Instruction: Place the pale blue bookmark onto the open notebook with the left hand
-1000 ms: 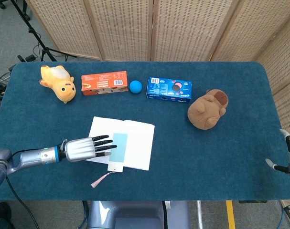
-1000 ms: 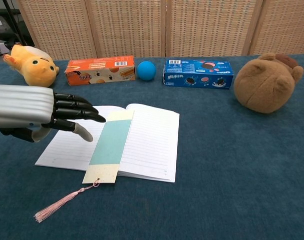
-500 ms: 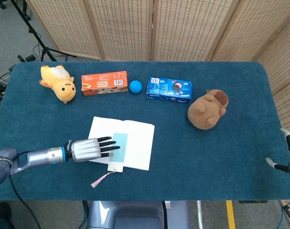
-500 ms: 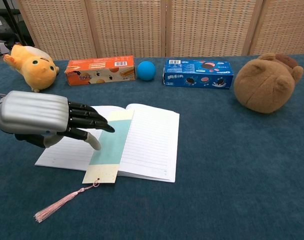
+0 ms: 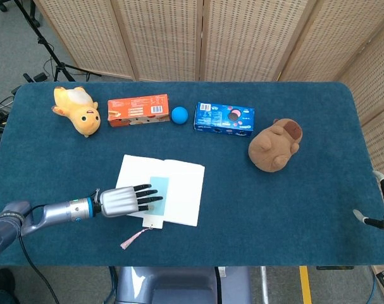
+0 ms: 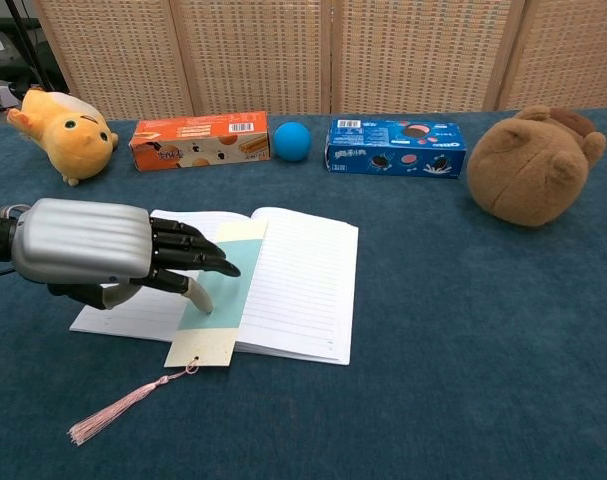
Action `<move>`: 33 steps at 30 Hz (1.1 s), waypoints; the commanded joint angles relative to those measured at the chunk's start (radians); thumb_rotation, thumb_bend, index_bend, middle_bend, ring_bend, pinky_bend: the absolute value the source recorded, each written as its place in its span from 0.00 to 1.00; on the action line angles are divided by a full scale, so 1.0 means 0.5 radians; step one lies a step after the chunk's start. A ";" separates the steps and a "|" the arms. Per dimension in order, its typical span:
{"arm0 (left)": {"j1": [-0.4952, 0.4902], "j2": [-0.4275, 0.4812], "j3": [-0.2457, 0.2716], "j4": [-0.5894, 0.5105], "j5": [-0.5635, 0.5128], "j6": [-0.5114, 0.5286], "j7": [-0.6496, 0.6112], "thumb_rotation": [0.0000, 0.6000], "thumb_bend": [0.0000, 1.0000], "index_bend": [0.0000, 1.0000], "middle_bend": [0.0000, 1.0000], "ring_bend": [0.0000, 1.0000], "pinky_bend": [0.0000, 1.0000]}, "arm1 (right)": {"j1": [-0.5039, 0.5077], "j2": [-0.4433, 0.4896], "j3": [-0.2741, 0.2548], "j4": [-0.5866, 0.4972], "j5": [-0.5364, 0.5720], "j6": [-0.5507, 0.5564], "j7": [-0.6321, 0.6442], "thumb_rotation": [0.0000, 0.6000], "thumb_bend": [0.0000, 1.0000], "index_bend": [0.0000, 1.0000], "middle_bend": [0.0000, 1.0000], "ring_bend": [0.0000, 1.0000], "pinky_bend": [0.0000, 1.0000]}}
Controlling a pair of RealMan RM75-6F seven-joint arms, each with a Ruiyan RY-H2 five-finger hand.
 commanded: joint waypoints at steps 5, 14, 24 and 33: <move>0.003 -0.029 0.006 0.001 -0.005 -0.043 0.011 1.00 1.00 0.25 0.00 0.06 0.13 | 0.001 0.000 0.003 0.004 0.006 -0.005 0.003 1.00 0.04 0.11 0.00 0.00 0.00; 0.018 -0.026 0.045 0.118 0.011 -0.035 -0.006 1.00 1.00 0.25 0.00 0.06 0.13 | -0.001 0.002 0.004 0.006 0.007 -0.002 0.010 1.00 0.04 0.11 0.00 0.00 0.00; 0.043 -0.071 0.068 0.342 0.031 0.004 0.011 1.00 1.00 0.25 0.00 0.06 0.13 | 0.004 -0.009 0.001 0.005 0.011 -0.008 -0.017 1.00 0.04 0.11 0.00 0.00 0.00; 0.004 -0.142 0.079 0.545 0.073 0.071 0.032 1.00 1.00 0.25 0.00 0.06 0.13 | 0.012 -0.017 0.007 0.007 0.035 -0.024 -0.037 1.00 0.04 0.11 0.00 0.00 0.00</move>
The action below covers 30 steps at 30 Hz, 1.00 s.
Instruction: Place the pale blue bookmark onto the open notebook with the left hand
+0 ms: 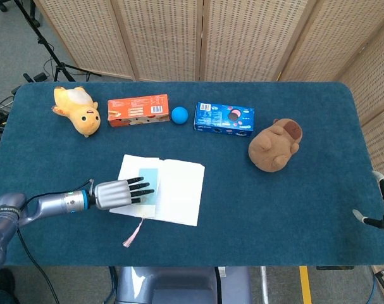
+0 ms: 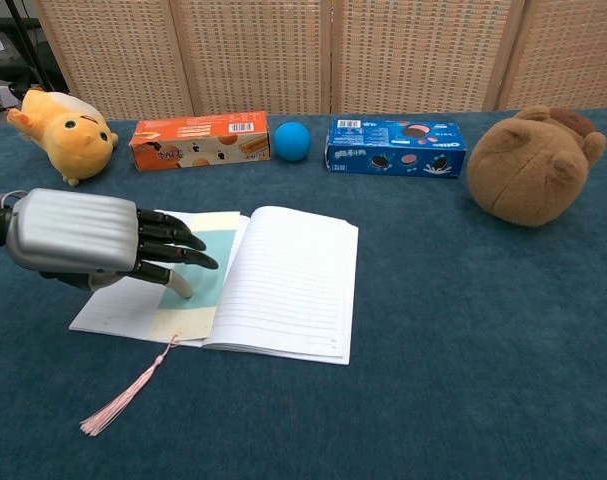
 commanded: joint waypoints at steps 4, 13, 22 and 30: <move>-0.058 -0.044 0.045 0.127 0.073 0.040 0.069 1.00 1.00 0.25 0.00 0.06 0.13 | 0.003 -0.001 0.005 0.004 0.012 -0.007 0.000 1.00 0.04 0.11 0.00 0.00 0.00; -0.067 -0.045 0.119 0.197 0.146 0.189 0.067 1.00 1.00 0.25 0.00 0.06 0.13 | 0.004 0.000 0.010 0.010 0.021 -0.013 0.008 1.00 0.04 0.11 0.00 0.00 0.00; -0.052 -0.032 0.126 0.243 0.136 0.271 0.084 1.00 1.00 0.25 0.00 0.06 0.13 | 0.006 0.000 0.006 -0.001 0.012 -0.011 -0.004 1.00 0.04 0.11 0.00 0.00 0.00; -0.039 0.000 0.092 0.264 0.091 0.321 0.097 1.00 1.00 0.25 0.00 0.06 0.14 | 0.007 0.000 0.006 0.000 0.011 -0.012 -0.001 1.00 0.04 0.11 0.00 0.00 0.00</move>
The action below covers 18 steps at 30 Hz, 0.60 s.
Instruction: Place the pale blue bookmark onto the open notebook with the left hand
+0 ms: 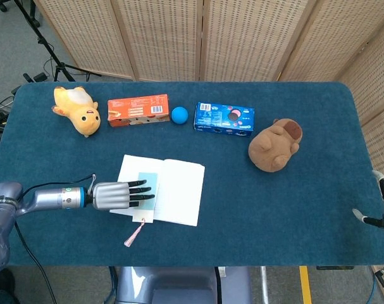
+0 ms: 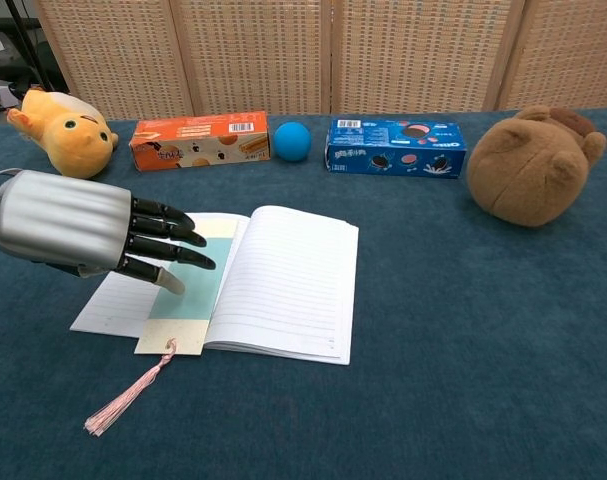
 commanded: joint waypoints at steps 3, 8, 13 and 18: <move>0.011 0.023 -0.030 -0.005 -0.033 0.059 -0.010 0.98 0.75 0.17 0.00 0.03 0.11 | 0.000 0.001 0.000 0.000 -0.003 0.000 0.002 1.00 0.04 0.11 0.00 0.00 0.00; 0.071 0.129 -0.070 -0.209 -0.153 0.053 -0.314 0.56 0.05 0.00 0.00 0.00 0.00 | -0.002 0.002 -0.002 -0.002 -0.008 0.005 0.008 1.00 0.04 0.11 0.00 0.00 0.00; 0.102 0.390 -0.053 -0.727 -0.222 -0.041 -0.325 0.53 0.00 0.00 0.00 0.00 0.00 | -0.002 0.001 -0.005 -0.006 -0.013 0.005 0.006 1.00 0.04 0.11 0.00 0.00 0.00; 0.068 0.657 0.014 -1.160 -0.291 -0.333 -0.256 0.43 0.02 0.00 0.00 0.00 0.00 | -0.001 -0.004 -0.011 -0.015 -0.023 0.011 -0.014 1.00 0.04 0.11 0.00 0.00 0.00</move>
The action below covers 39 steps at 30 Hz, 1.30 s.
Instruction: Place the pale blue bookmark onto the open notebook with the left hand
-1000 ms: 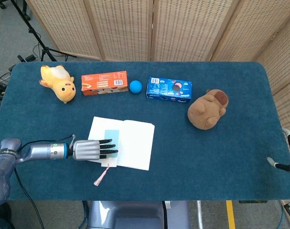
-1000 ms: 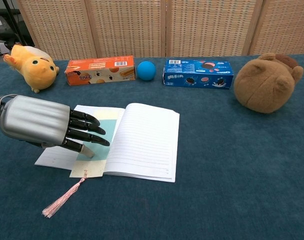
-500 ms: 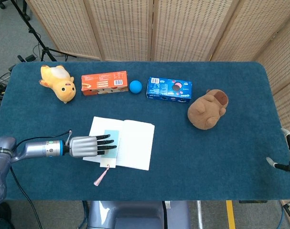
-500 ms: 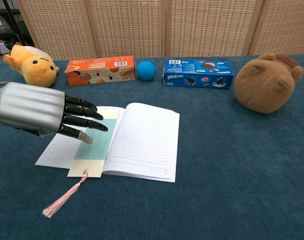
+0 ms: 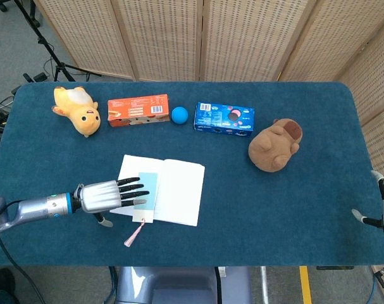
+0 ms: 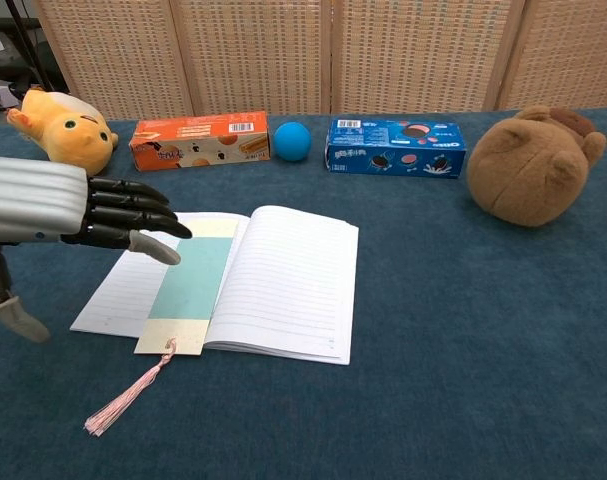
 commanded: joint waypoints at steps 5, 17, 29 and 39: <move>-0.064 0.449 0.068 -0.796 -0.224 -0.645 0.125 0.42 0.33 0.00 0.00 0.00 0.00 | 0.006 0.000 -0.009 -0.019 -0.009 -0.008 -0.017 1.00 0.04 0.11 0.00 0.00 0.00; -0.091 0.424 -0.089 -0.943 -0.328 -0.860 0.192 0.53 1.00 0.00 0.00 0.00 0.00 | 0.012 -0.003 -0.009 -0.013 0.000 -0.023 -0.014 1.00 0.04 0.11 0.00 0.00 0.00; -0.090 0.287 -0.157 -0.843 -0.256 -0.855 0.233 0.53 1.00 0.00 0.00 0.00 0.00 | 0.011 0.003 -0.008 -0.014 0.002 -0.024 0.000 1.00 0.04 0.11 0.00 0.00 0.00; -0.073 0.134 -0.210 -0.708 -0.293 -0.896 0.101 0.53 1.00 0.00 0.00 0.00 0.00 | 0.010 0.011 -0.004 -0.007 0.008 -0.031 0.025 1.00 0.04 0.11 0.00 0.00 0.00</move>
